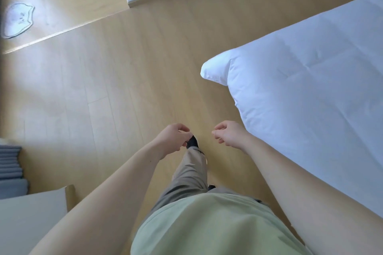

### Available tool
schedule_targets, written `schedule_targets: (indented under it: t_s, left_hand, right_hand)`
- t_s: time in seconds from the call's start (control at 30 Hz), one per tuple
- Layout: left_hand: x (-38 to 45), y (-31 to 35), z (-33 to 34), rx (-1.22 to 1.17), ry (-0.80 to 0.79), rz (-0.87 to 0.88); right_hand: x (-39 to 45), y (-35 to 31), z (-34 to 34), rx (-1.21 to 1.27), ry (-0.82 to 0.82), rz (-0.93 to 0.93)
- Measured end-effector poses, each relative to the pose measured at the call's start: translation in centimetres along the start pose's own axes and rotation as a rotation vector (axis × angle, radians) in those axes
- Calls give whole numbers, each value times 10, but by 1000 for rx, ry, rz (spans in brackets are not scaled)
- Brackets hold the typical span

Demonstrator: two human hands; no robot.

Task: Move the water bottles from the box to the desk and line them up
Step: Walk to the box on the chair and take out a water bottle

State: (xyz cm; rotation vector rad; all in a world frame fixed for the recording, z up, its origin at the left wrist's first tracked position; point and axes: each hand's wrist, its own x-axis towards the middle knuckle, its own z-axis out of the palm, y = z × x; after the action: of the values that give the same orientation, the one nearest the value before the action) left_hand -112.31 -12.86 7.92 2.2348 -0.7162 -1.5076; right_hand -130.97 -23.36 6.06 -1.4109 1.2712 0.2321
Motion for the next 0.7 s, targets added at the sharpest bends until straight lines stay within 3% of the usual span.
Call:
schedule_targets:
  t_s: [0.4,0.7]
  left_hand:
    - [158,124,-111,4,-52,35]
    - [246,209,-165,14,-69,70]
  right_hand:
    - [127,-144,-86,77,84,32]
    - [211,-215,-142,104,100,39]
